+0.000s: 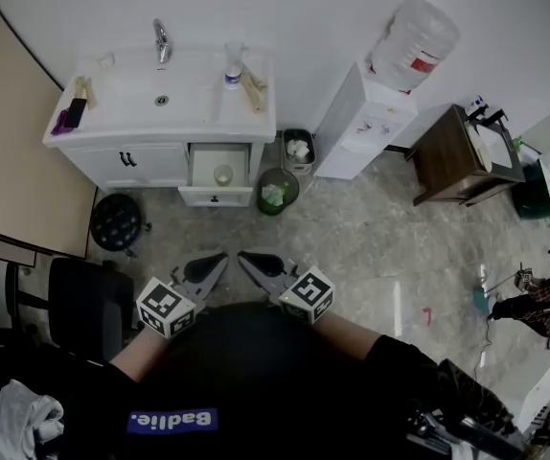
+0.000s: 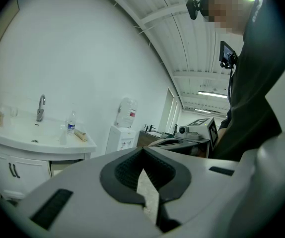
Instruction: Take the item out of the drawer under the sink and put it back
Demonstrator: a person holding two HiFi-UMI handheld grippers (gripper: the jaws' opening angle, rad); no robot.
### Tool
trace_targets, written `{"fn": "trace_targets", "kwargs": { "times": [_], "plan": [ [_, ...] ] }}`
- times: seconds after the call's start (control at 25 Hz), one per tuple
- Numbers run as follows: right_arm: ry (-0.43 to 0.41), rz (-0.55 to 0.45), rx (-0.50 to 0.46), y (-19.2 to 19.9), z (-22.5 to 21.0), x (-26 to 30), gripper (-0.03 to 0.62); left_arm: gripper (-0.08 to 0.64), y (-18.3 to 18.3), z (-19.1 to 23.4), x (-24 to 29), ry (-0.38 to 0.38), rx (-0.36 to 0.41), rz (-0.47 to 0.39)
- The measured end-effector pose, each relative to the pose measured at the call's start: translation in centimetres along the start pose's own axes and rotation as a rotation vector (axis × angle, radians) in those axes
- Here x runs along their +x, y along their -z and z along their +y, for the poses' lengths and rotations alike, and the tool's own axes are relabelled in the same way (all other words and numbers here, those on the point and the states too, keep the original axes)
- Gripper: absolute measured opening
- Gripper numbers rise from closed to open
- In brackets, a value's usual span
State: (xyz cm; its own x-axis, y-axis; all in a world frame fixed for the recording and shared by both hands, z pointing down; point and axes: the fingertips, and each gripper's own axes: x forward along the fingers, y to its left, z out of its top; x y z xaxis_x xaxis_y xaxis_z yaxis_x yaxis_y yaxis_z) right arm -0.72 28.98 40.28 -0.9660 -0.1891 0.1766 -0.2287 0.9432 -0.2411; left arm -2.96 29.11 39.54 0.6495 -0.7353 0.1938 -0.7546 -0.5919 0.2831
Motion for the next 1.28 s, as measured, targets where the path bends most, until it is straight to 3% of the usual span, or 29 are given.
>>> {"fn": "trace_targets", "kwargs": {
  "times": [0.24, 0.76, 0.96, 1.28],
  "plan": [
    [-0.011, -0.003, 0.006, -0.1, -2.5, -1.4, 0.002, -0.008, -0.3, -0.1, 2.7, -0.019, -0.014, 0.01],
    [-0.082, -0.011, 0.06, 0.5, -9.0, -4.5, 0.002, -0.008, -0.2, -0.9, 8.7, -0.135, -0.025, 0.023],
    [-0.086, -0.005, 0.056, 0.1, -11.2, -2.6, 0.002, -0.008, -0.7, 1.8, 10.3, -0.124, -0.023, 0.018],
    [0.017, 0.015, 0.033, -2.2, -16.8, 4.3, 0.002, -0.008, -3.3, 10.7, 11.9, -0.041, -0.032, -0.01]
  ]
}}
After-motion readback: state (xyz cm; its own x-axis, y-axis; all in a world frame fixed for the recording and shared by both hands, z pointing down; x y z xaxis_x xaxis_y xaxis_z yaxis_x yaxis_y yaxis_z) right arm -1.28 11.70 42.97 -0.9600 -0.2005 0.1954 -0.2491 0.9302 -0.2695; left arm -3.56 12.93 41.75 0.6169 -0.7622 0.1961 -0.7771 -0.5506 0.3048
